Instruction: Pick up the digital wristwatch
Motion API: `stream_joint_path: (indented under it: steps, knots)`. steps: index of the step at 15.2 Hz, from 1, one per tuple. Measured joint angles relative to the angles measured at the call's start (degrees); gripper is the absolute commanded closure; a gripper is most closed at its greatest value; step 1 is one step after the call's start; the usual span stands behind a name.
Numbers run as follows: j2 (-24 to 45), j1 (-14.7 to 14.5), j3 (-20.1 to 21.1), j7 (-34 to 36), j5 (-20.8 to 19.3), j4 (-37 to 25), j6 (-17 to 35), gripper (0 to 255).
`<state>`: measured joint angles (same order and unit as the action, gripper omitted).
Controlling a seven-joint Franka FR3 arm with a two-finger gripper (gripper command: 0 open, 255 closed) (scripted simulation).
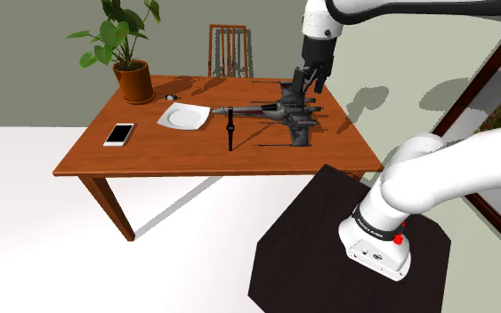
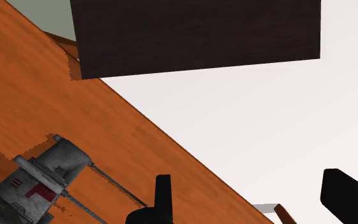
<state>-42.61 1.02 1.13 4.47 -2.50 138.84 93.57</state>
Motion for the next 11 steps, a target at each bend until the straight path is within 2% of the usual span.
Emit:
stream_joint_path:
  steps: [4,11]
  knots:
    - [4.0,0.2,-0.1,0.7,0.3,-0.7,3.5,0]
    - [19.5,1.0,-0.3,2.8,1.2,-6.8,13.8,0]
